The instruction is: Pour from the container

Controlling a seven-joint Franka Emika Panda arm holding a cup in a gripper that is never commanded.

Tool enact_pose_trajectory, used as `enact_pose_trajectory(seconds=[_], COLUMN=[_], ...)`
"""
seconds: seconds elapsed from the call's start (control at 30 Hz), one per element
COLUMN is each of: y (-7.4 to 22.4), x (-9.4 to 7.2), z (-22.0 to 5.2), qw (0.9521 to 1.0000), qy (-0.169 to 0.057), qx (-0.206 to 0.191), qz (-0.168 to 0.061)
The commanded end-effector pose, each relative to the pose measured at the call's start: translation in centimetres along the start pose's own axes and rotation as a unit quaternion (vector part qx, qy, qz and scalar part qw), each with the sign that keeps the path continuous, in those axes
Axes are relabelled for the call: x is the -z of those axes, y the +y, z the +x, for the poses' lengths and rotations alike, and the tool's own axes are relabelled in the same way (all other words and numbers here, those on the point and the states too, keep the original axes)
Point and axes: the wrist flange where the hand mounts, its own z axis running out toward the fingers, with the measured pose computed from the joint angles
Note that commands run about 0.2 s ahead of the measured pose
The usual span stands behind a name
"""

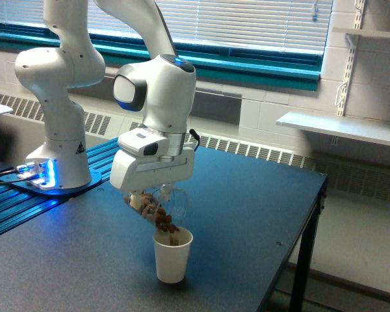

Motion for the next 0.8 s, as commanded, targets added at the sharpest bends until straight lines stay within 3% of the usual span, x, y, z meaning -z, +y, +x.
enact_pose_trajectory(seconds=[0.03,0.8], y=[0.24,0.44], x=[0.74,0.6], z=[0.57,0.45], qw=[1.0,0.9999], qy=[0.0,-0.007], qx=[0.001,0.009], qz=[0.002,-0.008])
